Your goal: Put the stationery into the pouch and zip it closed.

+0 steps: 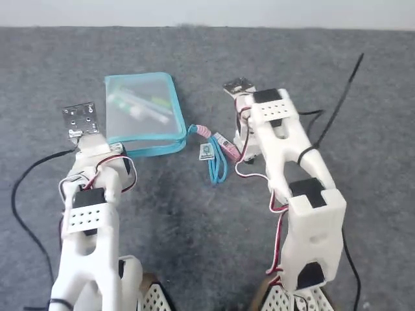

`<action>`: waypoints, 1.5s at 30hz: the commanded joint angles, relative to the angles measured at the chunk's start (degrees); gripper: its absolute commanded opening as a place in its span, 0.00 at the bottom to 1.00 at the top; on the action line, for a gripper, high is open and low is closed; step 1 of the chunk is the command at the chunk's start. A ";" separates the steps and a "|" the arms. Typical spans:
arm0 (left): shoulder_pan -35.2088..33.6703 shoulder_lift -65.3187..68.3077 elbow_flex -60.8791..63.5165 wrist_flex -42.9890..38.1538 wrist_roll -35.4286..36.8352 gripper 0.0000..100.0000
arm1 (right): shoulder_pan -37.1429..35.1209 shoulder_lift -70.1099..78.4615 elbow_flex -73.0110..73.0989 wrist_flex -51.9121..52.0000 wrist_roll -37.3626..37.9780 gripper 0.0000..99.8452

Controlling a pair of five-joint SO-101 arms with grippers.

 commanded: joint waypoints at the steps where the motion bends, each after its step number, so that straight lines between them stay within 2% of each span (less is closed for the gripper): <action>1: 0.70 -0.97 -1.89 -0.88 -0.18 0.01 | -1.01 -8.31 -1.41 0.22 4.92 0.18; 7: 0.70 -0.97 -1.89 -0.88 -0.18 0.01 | -6.90 -12.53 -1.41 -3.12 11.52 0.18; 12: 0.70 -1.14 -1.89 -0.88 -0.18 0.01 | -8.75 -7.52 -1.41 -4.00 12.31 0.18; 18: 0.70 -1.14 -1.89 -0.88 -0.18 0.01 | -8.22 -1.19 -1.85 -5.85 12.48 0.18; 38: 0.70 -0.97 -1.89 -0.79 -0.18 0.01 | -7.08 4.70 -1.76 -8.22 11.87 0.18; 45: 0.70 -0.97 -1.89 -0.79 -0.18 0.01 | -6.02 4.79 -1.76 -12.09 9.23 0.12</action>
